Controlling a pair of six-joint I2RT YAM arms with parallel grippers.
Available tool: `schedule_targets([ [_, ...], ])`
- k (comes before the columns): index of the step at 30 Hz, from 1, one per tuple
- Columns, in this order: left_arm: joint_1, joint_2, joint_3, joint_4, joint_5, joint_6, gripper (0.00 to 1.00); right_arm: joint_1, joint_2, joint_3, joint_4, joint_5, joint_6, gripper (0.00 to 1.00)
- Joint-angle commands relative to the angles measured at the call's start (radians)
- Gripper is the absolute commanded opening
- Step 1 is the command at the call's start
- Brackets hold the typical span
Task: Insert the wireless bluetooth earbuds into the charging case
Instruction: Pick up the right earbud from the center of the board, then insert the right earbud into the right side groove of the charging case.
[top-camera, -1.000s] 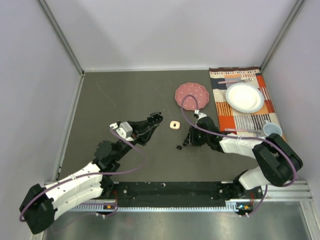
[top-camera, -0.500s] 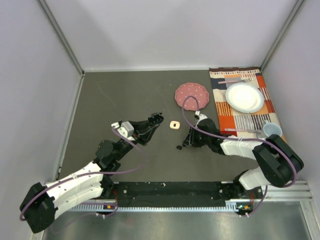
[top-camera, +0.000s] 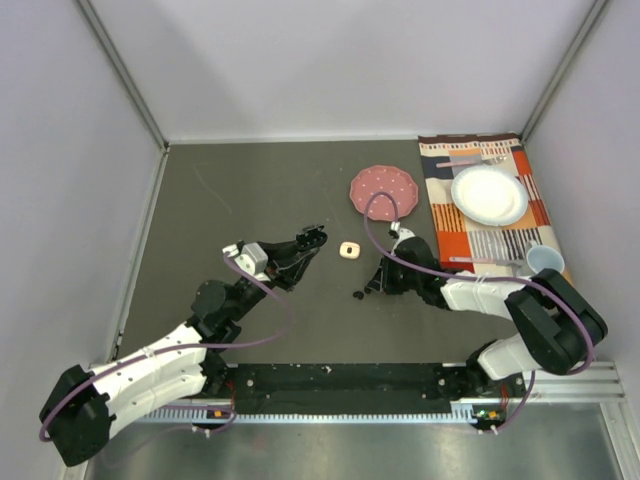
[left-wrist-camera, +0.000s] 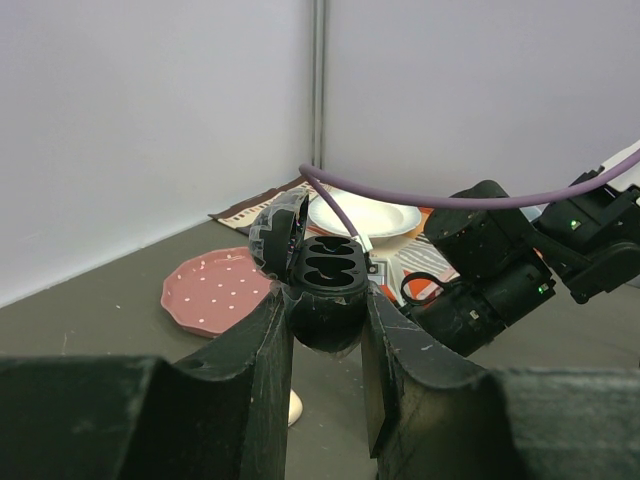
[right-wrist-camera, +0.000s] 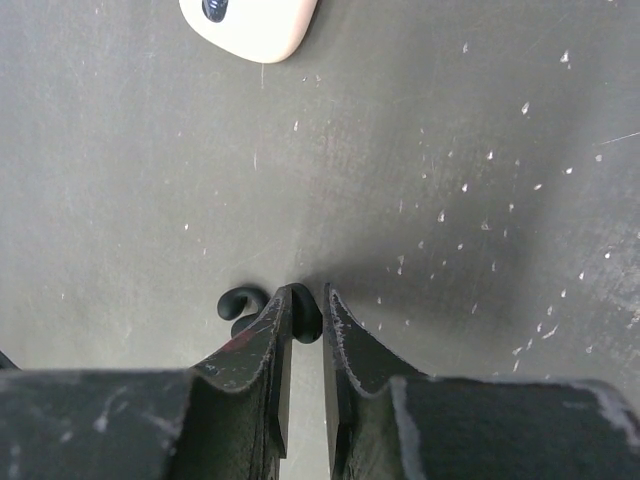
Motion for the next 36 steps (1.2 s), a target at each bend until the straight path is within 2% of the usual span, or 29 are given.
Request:
schedule_targets([
  [1,0.003,-0.002,0.012,0.054,-0.008,-0.014,0.00,0.009,-0.022,-0.011,-0.020,0.008,-0.008,0.10],
  [5,0.003,-0.003,0.012,0.054,-0.008,-0.013,0.00,0.009,-0.072,-0.032,0.000,0.010,-0.006,0.04],
  [9,0.003,-0.006,0.012,0.052,-0.011,-0.013,0.00,0.009,-0.218,-0.076,0.059,0.020,-0.008,0.01],
  [17,0.003,-0.002,0.018,0.064,0.009,-0.027,0.00,0.007,-0.545,-0.161,0.150,0.050,-0.015,0.00],
  [23,0.005,0.012,0.030,0.095,0.047,-0.059,0.00,0.009,-0.720,-0.140,0.246,0.060,-0.048,0.00],
  [36,0.005,0.132,0.066,0.178,0.120,-0.111,0.00,0.010,-0.734,-0.031,0.469,-0.151,-0.063,0.01],
])
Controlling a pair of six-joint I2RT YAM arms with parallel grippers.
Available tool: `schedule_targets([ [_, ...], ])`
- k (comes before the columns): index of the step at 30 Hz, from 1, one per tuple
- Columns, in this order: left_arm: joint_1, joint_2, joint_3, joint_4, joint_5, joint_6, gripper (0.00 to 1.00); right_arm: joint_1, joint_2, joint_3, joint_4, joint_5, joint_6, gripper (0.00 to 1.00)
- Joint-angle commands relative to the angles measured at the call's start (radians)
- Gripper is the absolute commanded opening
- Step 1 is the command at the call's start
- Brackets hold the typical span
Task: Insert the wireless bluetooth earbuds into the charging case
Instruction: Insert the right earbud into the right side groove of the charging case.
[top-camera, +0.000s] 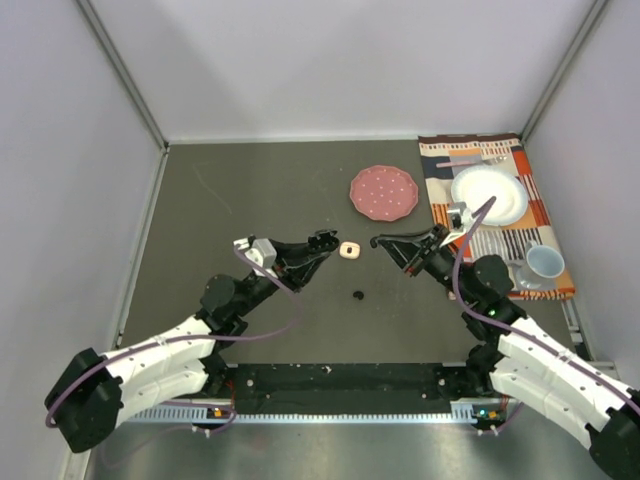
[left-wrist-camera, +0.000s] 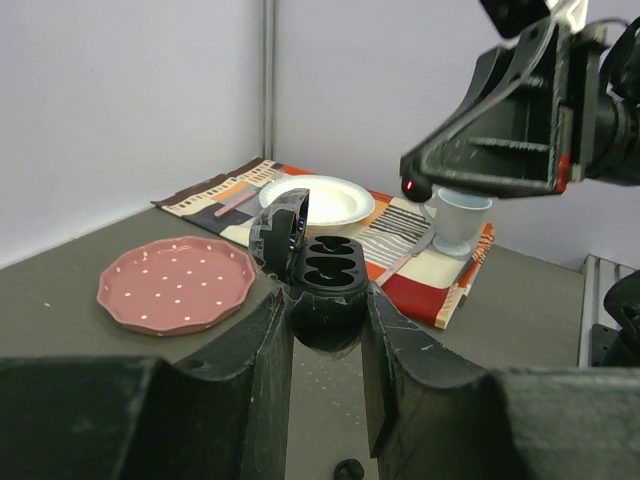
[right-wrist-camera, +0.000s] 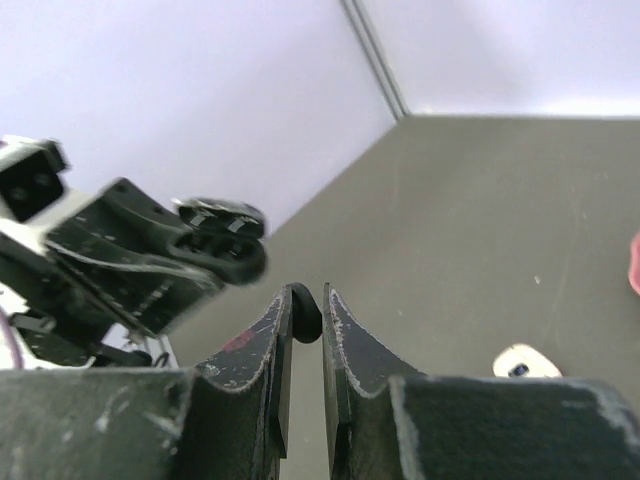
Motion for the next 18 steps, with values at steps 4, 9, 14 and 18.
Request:
schedule_targets([
  [4,0.003,0.042,0.057,0.132,0.071,-0.040,0.00,0.015,0.009,0.093,0.253,-0.135,0.003,0.01],
  [9,0.004,0.075,0.060,0.187,0.109,-0.052,0.00,0.018,0.083,0.115,0.351,-0.212,0.028,0.02],
  [14,0.003,0.098,0.066,0.223,0.164,-0.062,0.00,0.041,0.166,0.123,0.491,-0.266,0.095,0.01],
  [18,0.003,0.114,0.063,0.273,0.210,-0.072,0.00,0.067,0.210,0.133,0.493,-0.278,0.069,0.01],
])
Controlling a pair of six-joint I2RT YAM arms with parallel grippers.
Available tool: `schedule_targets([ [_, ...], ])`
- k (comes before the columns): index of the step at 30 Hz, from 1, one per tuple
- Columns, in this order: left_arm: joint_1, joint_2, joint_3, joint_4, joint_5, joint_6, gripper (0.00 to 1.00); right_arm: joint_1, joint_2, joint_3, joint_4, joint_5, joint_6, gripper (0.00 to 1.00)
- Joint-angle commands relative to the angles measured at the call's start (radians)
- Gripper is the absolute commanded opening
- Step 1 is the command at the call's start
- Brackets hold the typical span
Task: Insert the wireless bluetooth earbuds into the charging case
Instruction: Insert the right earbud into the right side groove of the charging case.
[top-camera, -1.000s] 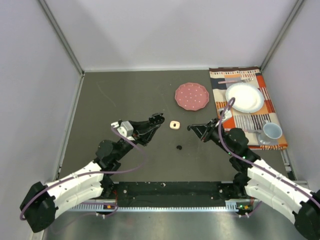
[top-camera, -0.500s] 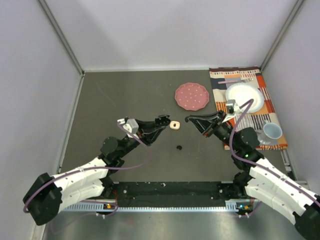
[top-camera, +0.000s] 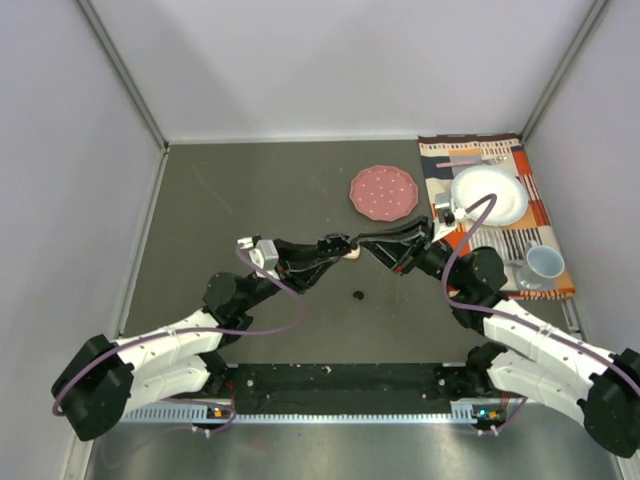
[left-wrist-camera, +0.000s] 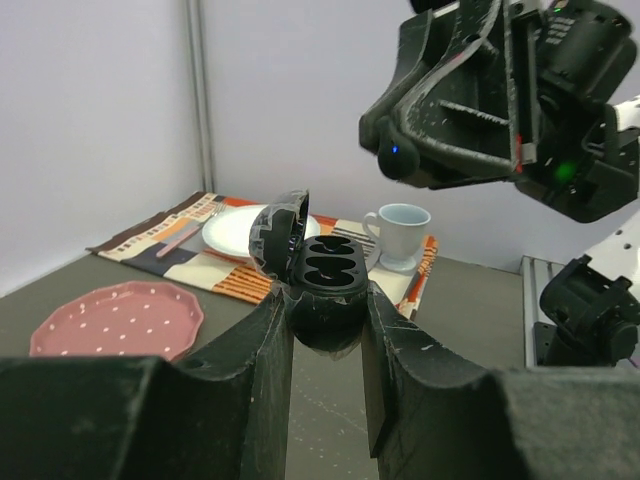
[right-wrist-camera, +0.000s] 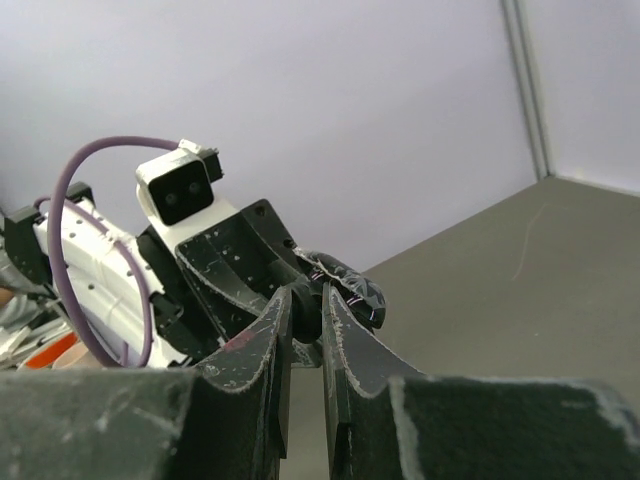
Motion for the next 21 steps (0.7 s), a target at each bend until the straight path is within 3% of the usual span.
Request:
schedule_targets([
  [1,0.003,0.008,0.036,0.135,0.076,-0.023,0.00,0.033,0.030,0.055,0.112,-0.047,-0.004,0.01],
  [21,0.002,0.026,0.034,0.160,0.086,-0.045,0.00,0.056,0.144,0.049,0.206,-0.080,0.014,0.02],
])
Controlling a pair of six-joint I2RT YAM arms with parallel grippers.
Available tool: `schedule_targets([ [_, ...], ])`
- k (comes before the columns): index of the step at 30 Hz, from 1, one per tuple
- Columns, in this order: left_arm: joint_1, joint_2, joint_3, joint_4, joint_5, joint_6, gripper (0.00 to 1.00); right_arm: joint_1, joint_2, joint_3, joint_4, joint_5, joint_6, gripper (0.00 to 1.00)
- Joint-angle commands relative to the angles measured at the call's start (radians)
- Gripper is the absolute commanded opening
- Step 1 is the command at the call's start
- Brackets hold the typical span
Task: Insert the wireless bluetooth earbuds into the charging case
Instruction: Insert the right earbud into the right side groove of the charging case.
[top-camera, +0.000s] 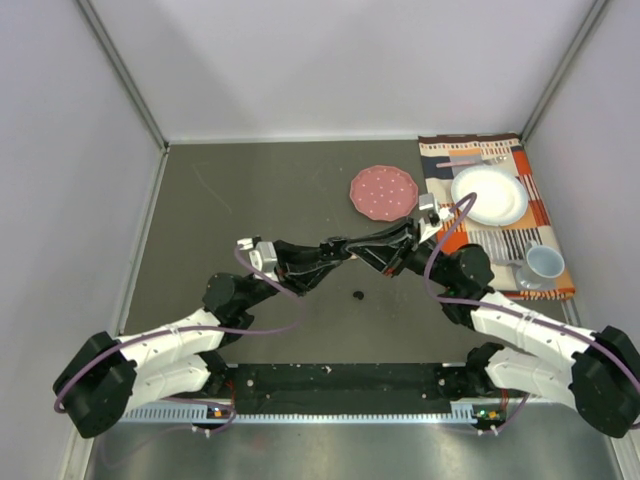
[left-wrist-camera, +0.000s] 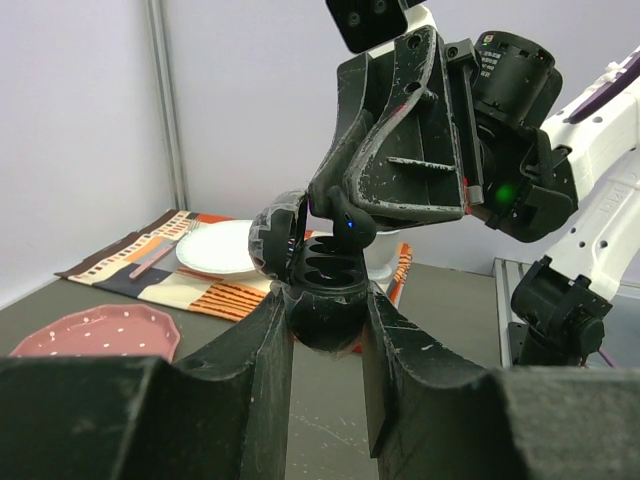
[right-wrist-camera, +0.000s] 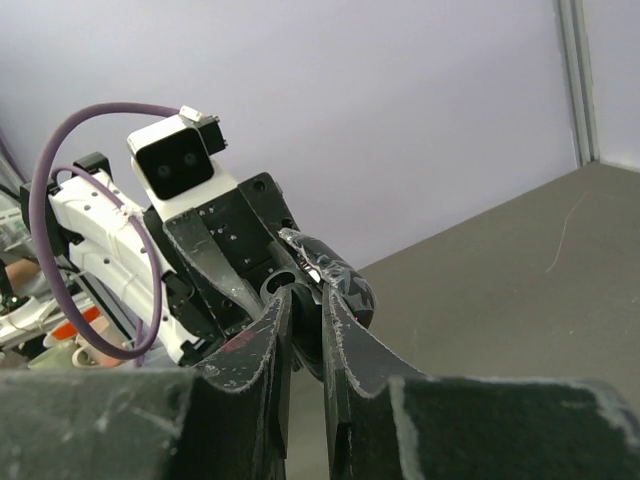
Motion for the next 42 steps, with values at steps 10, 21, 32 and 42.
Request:
schedule_targets([
  [10,0.002,-0.003,0.024,0.104,0.007,-0.026,0.00,0.023,0.050,0.041,0.087,0.010,-0.035,0.02],
  [21,0.002,0.002,0.019,0.136,0.000,-0.040,0.00,0.051,0.061,0.004,0.085,0.101,-0.096,0.03],
  [32,0.002,-0.013,-0.010,0.173,-0.038,-0.028,0.00,0.051,0.029,-0.027,-0.007,0.096,-0.132,0.06],
  [42,0.002,-0.018,-0.016,0.188,-0.052,-0.028,0.00,0.053,0.001,-0.002,-0.143,0.091,-0.182,0.16],
])
